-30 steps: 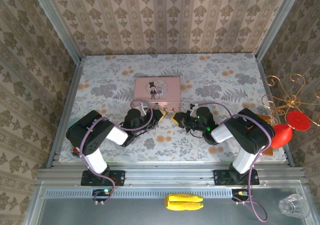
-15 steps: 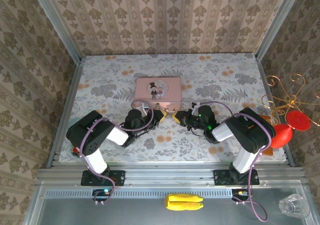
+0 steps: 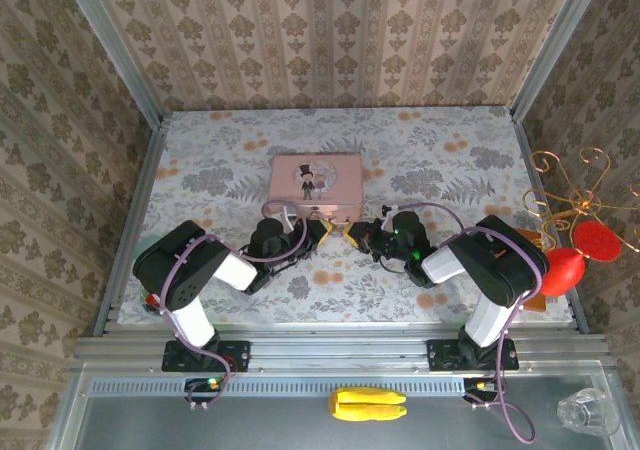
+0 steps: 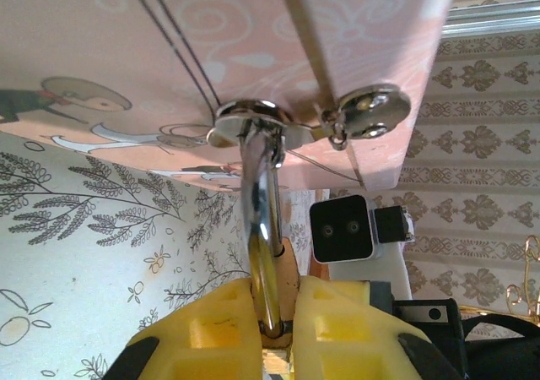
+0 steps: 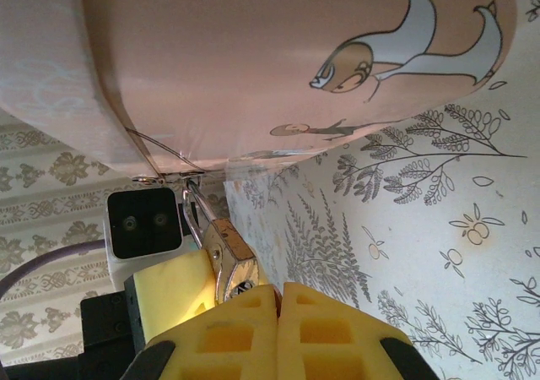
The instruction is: Unlock the padlock with the key
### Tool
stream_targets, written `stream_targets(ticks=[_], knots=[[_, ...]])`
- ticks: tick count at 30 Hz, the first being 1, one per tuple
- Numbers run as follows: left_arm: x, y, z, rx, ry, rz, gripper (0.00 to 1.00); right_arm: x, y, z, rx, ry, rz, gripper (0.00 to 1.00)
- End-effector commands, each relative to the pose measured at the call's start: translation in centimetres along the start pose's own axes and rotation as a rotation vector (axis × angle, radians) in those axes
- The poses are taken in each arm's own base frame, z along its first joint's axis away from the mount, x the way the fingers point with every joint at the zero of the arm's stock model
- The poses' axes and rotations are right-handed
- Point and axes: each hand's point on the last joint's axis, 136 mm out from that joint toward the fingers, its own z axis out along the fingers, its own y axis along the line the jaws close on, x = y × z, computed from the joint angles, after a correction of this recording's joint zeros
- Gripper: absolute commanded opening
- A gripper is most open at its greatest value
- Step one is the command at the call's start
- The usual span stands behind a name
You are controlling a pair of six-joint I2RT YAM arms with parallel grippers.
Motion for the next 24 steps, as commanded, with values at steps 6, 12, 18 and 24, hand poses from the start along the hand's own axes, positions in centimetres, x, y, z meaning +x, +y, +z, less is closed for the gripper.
stream_targets(ticks=[6,12,18,24], knots=[[1.9,-5.0,0.7,0.176,0.102,0.085,0.00,4.4,5.3,1.5,-0.174,0.153,-0.062,0.00],[2.0,-5.1,0.6,0.179,0.106,0.087,0.00,4.6,4.9,1.7,-0.166,0.149,-0.055,0.00],[2.1,-4.9,0.3,0.175,0.104,0.088,0.00,2.6,4.4,0.9,-0.161,0.090,-0.049,0.00],[1.5,-4.1,-0.5,0.153,0.077,0.083,0.00,1.5,2.1,-0.7,-0.039,0.041,-0.082,0.00]])
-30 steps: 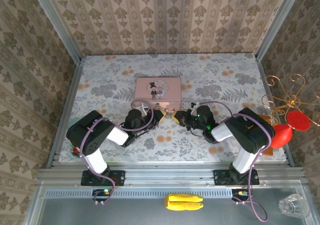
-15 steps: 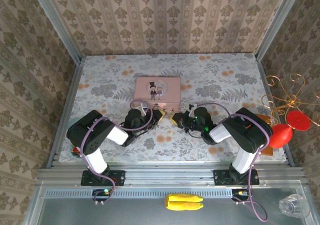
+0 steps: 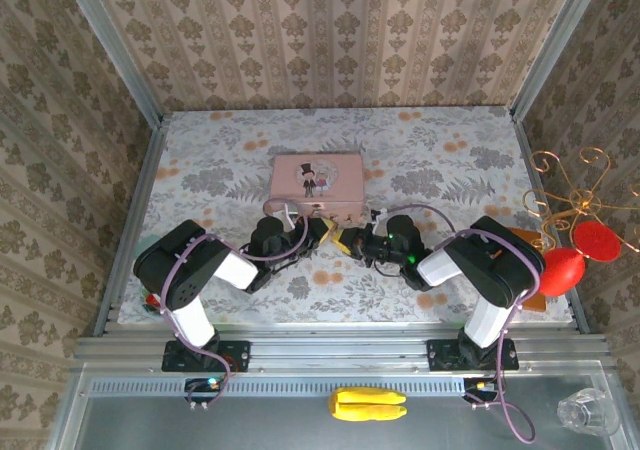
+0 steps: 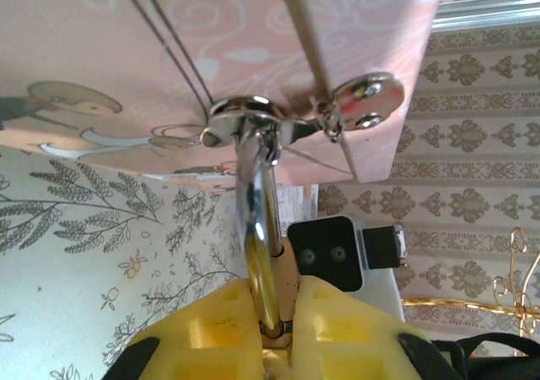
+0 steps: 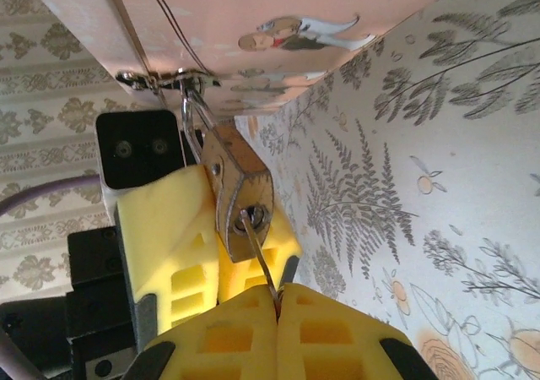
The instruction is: Unlock the padlock with the key
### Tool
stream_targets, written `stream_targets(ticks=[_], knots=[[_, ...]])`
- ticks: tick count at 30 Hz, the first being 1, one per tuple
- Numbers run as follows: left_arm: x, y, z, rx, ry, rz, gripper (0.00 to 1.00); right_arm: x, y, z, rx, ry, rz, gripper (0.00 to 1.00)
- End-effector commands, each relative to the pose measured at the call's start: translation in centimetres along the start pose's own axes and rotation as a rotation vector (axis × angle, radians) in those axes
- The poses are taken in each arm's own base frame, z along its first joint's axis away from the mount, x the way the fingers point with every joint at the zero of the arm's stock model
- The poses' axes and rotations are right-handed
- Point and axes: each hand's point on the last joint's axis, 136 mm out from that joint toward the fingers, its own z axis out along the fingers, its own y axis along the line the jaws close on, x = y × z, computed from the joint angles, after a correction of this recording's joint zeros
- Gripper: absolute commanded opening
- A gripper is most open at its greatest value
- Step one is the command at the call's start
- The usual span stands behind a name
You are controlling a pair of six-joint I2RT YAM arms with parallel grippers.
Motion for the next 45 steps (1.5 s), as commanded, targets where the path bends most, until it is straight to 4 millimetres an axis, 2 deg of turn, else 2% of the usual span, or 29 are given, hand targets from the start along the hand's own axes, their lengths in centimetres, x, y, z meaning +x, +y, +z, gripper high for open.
stream_targets(ticks=[1,6,13,15,18,22,25,33,37,40,41,45], knots=[[1.2,-3.2,-0.6,0.123,0.057,0.076,0.00,-1.0,0.8,-1.2,0.021,-0.054,-0.085,0.00],[0.7,-2.6,-0.8,0.109,0.048,0.073,0.00,-0.9,0.7,-2.4,0.091,-0.068,-0.150,0.00],[0.4,-2.7,-0.7,0.107,0.051,0.082,0.00,-0.1,1.2,-2.3,0.106,-0.005,-0.237,0.00],[0.3,-1.9,-0.7,0.079,0.058,0.084,0.00,0.2,1.3,-2.5,0.112,0.010,-0.290,0.00],[0.6,0.3,-0.9,-0.011,0.081,0.105,0.00,0.9,2.2,-3.4,0.133,0.021,-0.426,0.00],[0.9,2.0,-1.1,-0.092,0.105,0.136,0.00,3.0,3.5,-4.5,0.229,0.069,-0.684,0.00],[1.0,2.8,-1.2,-0.160,0.127,0.179,0.00,4.8,4.8,-5.2,0.211,0.112,-0.820,0.00],[1.6,5.2,-2.7,-0.415,0.223,0.383,0.02,6.8,5.1,-6.2,0.190,0.157,-0.990,0.00],[1.6,6.0,-3.7,-0.469,0.237,0.420,0.04,7.2,4.9,-6.4,0.186,0.158,-1.038,0.00],[1.9,6.1,-3.8,-0.452,0.237,0.416,0.03,7.0,4.7,-6.2,0.200,0.157,-1.045,0.00],[1.9,5.8,-3.7,-0.426,0.231,0.411,0.00,7.0,4.4,-6.1,0.208,0.163,-1.041,0.00],[2.0,4.8,-3.1,-0.352,0.213,0.400,0.00,7.3,3.7,-5.2,0.230,0.191,-1.029,0.00]])
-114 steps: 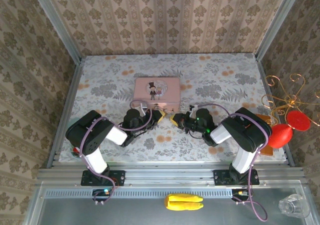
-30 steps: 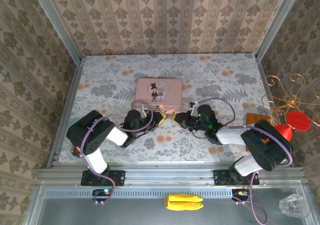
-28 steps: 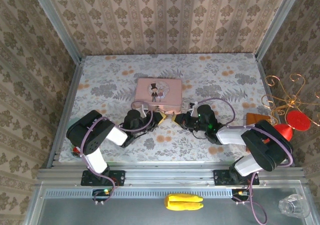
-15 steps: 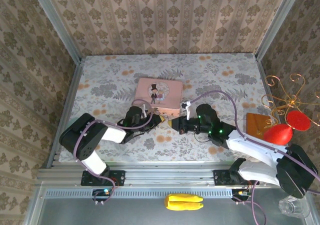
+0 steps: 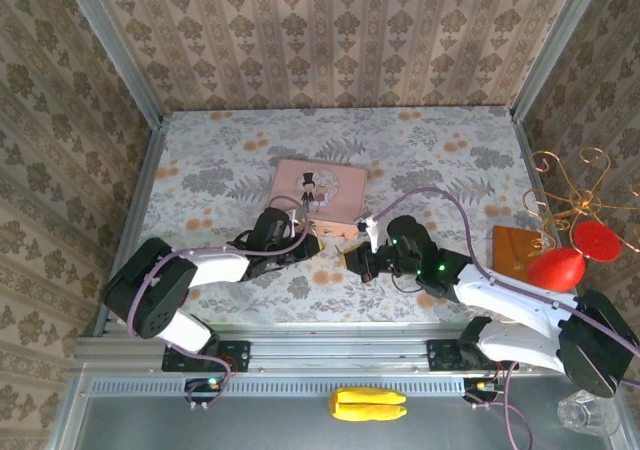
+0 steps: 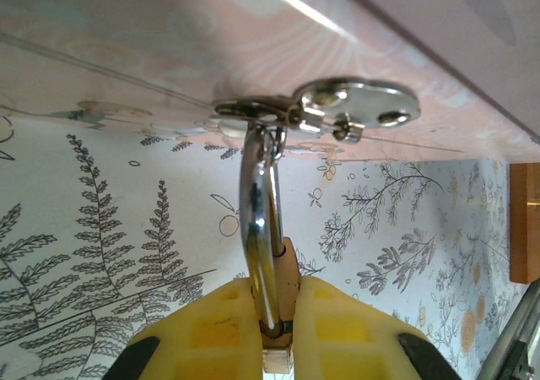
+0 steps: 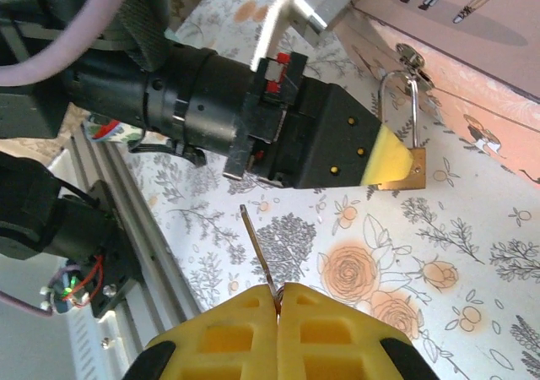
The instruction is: Unlock the padlock with the key
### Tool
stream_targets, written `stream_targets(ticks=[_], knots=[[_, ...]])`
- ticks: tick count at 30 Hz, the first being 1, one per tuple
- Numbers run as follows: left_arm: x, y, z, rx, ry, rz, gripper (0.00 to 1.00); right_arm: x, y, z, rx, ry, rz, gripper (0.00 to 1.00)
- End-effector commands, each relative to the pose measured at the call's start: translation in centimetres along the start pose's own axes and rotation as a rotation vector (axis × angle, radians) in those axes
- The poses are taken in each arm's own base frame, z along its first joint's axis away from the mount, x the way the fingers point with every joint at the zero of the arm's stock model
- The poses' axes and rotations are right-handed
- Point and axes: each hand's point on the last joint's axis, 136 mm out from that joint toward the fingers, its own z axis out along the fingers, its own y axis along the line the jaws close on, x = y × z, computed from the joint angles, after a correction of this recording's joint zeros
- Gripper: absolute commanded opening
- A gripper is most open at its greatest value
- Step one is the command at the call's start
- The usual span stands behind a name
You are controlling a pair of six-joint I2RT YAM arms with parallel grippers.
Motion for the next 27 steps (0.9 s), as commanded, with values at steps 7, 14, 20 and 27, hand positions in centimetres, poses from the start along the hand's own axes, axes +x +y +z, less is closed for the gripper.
stream_targets(ticks=[7,14,20,27], knots=[[1.2,0.4,0.2,0.012,0.043,0.014,0.04,1.7,-1.0,1.9,0.069,0.071,-0.019,0.00],[2.1,1.6,-0.4,-0.033,0.056,0.016,0.17,2.3,-1.1,2.1,0.083,0.088,-0.040,0.00],[0.8,1.7,-3.3,-0.107,-0.063,0.096,0.36,2.2,-0.7,2.0,0.070,0.091,-0.059,0.00],[-0.9,-4.1,-8.4,-0.027,-0.234,0.332,0.56,1.8,-0.1,2.1,0.056,0.070,-0.075,0.00]])
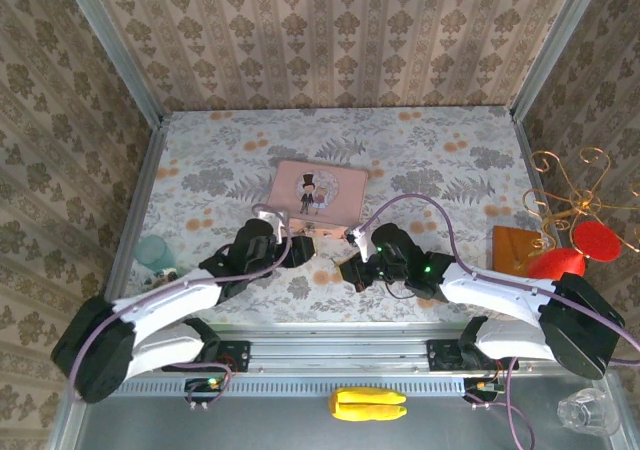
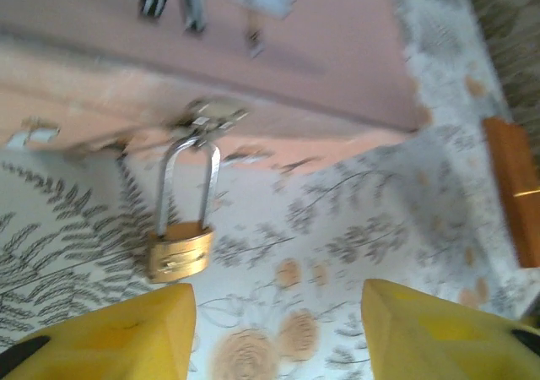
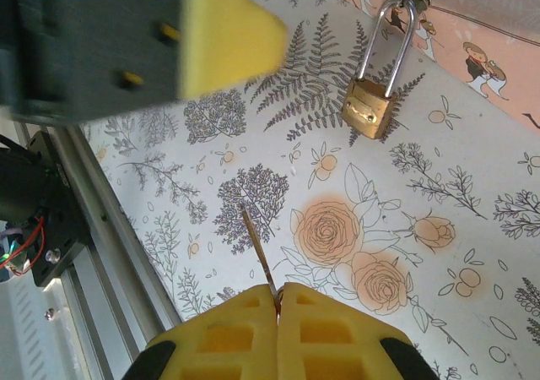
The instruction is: Unlock the padlock with the key
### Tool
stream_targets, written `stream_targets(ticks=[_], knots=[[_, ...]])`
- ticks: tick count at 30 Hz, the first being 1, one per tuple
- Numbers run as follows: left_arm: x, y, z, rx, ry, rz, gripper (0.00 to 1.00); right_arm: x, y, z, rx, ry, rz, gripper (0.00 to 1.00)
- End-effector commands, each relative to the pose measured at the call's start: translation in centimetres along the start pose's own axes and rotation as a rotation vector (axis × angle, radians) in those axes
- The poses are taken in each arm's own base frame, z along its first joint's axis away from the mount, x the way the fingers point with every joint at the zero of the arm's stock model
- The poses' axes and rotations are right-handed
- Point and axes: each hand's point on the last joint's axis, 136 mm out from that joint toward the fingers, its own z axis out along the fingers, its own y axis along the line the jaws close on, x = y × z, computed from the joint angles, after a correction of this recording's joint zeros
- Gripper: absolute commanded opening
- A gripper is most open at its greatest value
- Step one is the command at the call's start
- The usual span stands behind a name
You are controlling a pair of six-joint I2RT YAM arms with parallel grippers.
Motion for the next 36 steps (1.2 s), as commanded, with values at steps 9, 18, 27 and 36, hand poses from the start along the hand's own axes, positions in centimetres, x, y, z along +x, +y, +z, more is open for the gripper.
stream_targets(ticks=[9,18,27,36], knots=[[-1.3,-6.0,-2.5,0.159,-0.074,0.171,0.54,-2.4,2.0,0.0,0.000,-0.070,-0.077,0.00],[0.2,-7.4,-1.2,0.205,-0.007,0.175,0.45,-2.5,2.6,0.2,0.001,-0.073,-0.090,0.00],[1.6,-8.1,0.3,0.243,0.051,0.150,0.33,-2.6,2.5,0.3,0.001,-0.094,-0.082,0.00],[1.6,-8.3,0.7,0.246,0.059,0.139,0.14,-2.7,1.5,0.1,0.052,-0.109,-0.060,0.00]])
